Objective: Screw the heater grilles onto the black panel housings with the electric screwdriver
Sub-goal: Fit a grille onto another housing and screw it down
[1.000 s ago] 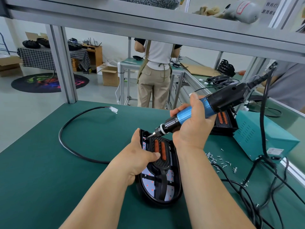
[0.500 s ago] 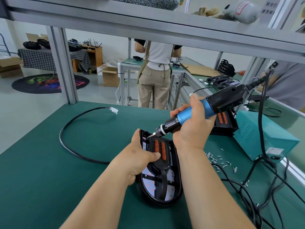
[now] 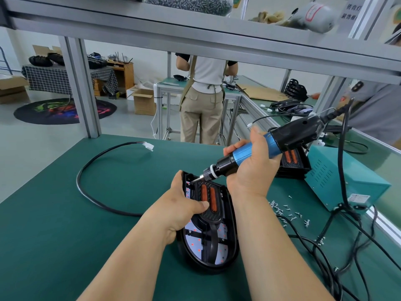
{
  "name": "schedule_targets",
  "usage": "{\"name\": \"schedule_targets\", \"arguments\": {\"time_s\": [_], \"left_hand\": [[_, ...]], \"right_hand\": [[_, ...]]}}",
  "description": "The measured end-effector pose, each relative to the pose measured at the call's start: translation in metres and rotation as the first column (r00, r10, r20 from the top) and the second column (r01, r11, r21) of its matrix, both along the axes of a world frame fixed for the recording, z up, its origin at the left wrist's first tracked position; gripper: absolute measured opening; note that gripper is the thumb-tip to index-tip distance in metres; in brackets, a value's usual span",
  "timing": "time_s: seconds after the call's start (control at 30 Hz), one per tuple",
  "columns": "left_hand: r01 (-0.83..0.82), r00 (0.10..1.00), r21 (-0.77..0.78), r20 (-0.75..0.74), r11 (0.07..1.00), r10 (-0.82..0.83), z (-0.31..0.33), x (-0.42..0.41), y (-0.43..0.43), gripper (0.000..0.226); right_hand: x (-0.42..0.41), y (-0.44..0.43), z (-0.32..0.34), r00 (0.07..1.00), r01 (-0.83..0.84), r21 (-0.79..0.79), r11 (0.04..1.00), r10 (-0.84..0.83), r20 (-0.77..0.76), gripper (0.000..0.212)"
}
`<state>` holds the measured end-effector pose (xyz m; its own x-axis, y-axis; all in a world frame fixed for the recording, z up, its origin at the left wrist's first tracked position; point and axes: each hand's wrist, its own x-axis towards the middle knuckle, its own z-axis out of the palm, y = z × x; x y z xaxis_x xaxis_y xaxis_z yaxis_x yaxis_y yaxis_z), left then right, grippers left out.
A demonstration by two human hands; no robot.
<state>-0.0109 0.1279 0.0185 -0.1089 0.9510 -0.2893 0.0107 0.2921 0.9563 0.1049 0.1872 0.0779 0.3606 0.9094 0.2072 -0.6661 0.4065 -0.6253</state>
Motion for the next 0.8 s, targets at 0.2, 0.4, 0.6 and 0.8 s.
{"name": "schedule_targets", "arguments": {"time_s": [0.2,0.4,0.6,0.8], "left_hand": [[0.007,1.0,0.0,0.01,1.0,-0.007,0.0,-0.0012,-0.0005,0.099],[0.009,1.0,0.006,0.019,1.0,-0.009,-0.0008,-0.0015,-0.0003,0.096],[0.005,1.0,0.012,0.016,1.0,-0.006,-0.0009,-0.0012,0.0005,0.096],[0.011,1.0,0.02,0.014,1.0,-0.011,-0.0033,-0.0014,0.0014,0.08]], "right_hand": [[0.0019,0.001,-0.0011,1.0,-0.015,-0.008,1.0,0.014,-0.017,0.018],[0.0022,0.0024,-0.0017,1.0,-0.012,-0.011,1.0,0.011,-0.022,0.019],[0.0023,0.0035,-0.0029,1.0,-0.003,-0.005,1.0,0.002,-0.019,0.017],[0.0022,0.004,-0.0032,1.0,0.006,-0.007,1.0,-0.006,-0.012,0.018]]}}
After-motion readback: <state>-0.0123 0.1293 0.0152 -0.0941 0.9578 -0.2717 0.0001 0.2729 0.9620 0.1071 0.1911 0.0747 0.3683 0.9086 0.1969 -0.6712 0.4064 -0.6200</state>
